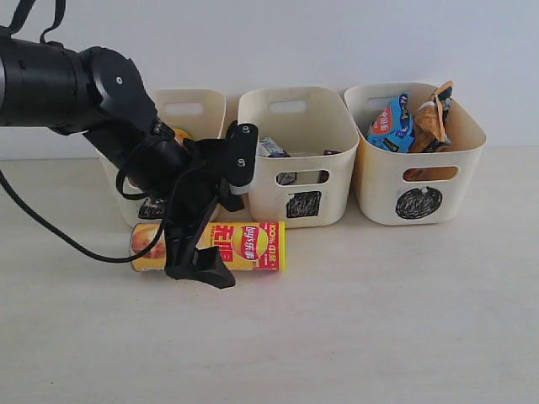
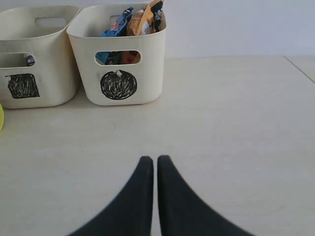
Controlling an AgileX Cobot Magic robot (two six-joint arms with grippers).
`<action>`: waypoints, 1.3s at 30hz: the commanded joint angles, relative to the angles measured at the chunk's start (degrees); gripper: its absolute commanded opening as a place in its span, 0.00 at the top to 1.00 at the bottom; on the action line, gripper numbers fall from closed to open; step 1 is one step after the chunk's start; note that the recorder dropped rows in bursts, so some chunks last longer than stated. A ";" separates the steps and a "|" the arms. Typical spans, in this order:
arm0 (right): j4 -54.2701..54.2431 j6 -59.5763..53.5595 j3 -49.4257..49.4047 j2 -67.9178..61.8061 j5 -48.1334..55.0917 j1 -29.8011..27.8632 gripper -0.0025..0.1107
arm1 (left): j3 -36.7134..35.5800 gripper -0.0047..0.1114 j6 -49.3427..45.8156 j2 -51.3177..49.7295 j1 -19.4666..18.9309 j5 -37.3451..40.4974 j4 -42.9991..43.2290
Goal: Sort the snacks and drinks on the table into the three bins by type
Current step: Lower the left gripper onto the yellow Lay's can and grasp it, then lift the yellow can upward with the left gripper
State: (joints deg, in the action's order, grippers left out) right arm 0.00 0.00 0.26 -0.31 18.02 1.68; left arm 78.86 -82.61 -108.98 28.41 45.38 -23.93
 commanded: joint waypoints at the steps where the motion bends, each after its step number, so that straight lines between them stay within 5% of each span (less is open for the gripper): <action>1: 0.00 0.00 -0.26 0.31 -0.60 0.10 0.98 | -0.27 0.09 -0.53 -1.15 0.31 -2.02 -0.30; 39: 0.32 0.00 -0.26 0.31 -1.65 0.10 0.98 | -0.27 0.12 5.87 -10.84 0.19 -18.43 12.33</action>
State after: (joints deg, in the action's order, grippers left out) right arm 0.00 0.00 0.26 -0.31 17.91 1.68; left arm 78.86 -77.20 -119.19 28.41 29.25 -11.77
